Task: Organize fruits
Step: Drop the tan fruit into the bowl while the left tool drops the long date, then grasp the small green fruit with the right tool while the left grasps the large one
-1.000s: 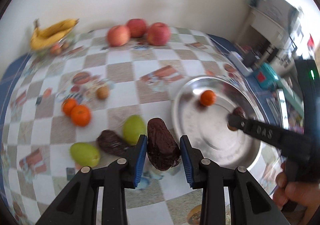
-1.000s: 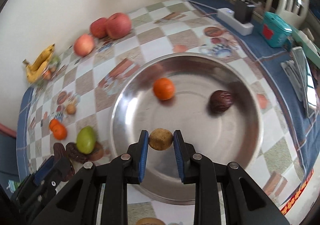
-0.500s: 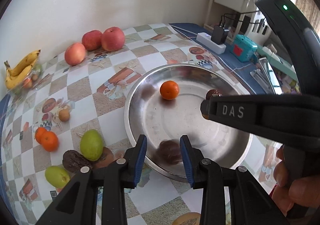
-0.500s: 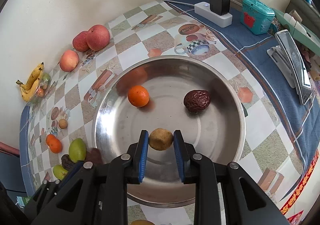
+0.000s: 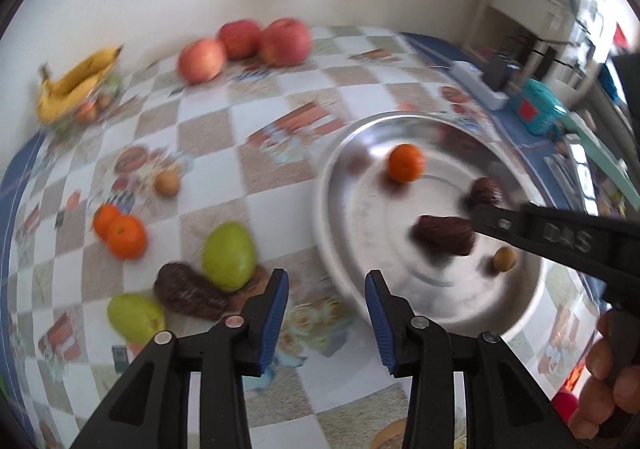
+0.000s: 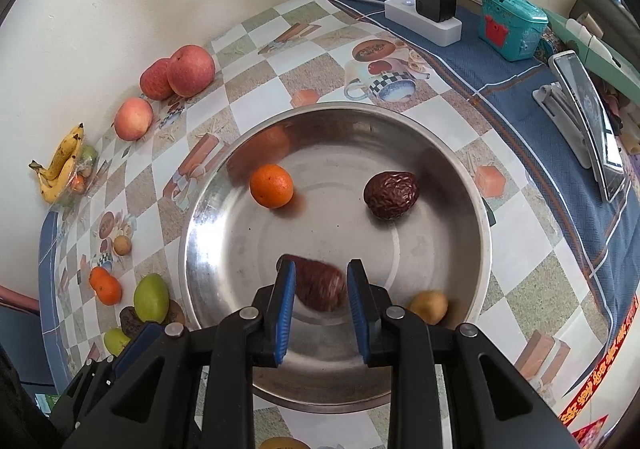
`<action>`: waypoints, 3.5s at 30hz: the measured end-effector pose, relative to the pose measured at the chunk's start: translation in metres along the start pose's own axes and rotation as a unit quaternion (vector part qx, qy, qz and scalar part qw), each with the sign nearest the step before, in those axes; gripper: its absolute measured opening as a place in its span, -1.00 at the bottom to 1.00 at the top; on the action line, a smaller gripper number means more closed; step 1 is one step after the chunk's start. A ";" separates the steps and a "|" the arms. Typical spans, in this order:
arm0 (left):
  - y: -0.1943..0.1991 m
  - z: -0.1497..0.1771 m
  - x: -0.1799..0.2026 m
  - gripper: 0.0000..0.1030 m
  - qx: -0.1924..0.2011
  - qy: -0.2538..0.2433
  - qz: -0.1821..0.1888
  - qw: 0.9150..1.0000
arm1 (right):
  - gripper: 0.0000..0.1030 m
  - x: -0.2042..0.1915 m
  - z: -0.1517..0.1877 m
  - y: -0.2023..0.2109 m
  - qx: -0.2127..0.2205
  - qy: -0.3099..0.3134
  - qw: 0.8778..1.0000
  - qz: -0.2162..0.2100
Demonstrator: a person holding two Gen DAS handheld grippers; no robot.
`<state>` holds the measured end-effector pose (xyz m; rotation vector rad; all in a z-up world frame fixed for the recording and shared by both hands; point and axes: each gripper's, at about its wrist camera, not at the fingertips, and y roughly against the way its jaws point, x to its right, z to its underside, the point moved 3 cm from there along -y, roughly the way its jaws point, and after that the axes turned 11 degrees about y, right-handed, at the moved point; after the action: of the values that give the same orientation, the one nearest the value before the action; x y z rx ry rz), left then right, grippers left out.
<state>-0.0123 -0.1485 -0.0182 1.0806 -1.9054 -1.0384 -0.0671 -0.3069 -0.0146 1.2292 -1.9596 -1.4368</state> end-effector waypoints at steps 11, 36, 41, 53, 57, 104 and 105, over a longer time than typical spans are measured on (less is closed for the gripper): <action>0.009 -0.010 -0.091 -0.15 -0.015 0.165 -0.068 0.984 | -0.47 -0.029 0.004 0.000 -0.004 0.067 0.998 -0.005; -0.001 0.004 -0.124 1.00 -0.056 0.220 -0.098 0.969 | 0.78 -0.049 0.005 -0.002 0.015 0.125 0.992 0.029; 0.000 0.004 -0.128 1.00 -0.054 0.225 -0.099 0.968 | 0.84 -0.048 0.006 -0.004 0.015 0.122 0.992 0.029; 0.009 -0.003 -0.148 1.00 -0.037 0.248 -0.106 0.962 | 0.84 -0.058 0.005 -0.003 0.024 0.140 0.990 0.007; 0.010 -0.006 -0.159 1.00 -0.037 0.271 -0.083 0.958 | 0.84 -0.081 0.006 0.001 0.038 0.179 0.983 -0.018; -0.027 -0.003 -0.186 -0.05 -0.080 0.398 0.039 0.913 | -0.19 -0.176 0.012 -0.076 -0.054 0.181 0.971 -0.145; -0.027 -0.003 -0.186 -0.05 -0.080 0.398 0.038 0.913 | -0.20 -0.176 0.012 -0.076 -0.054 0.182 0.971 -0.145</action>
<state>0.0745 0.0082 -0.0747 1.0954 -1.1673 -0.5559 0.0473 -0.1587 -0.0598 1.6464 -1.4863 -1.3110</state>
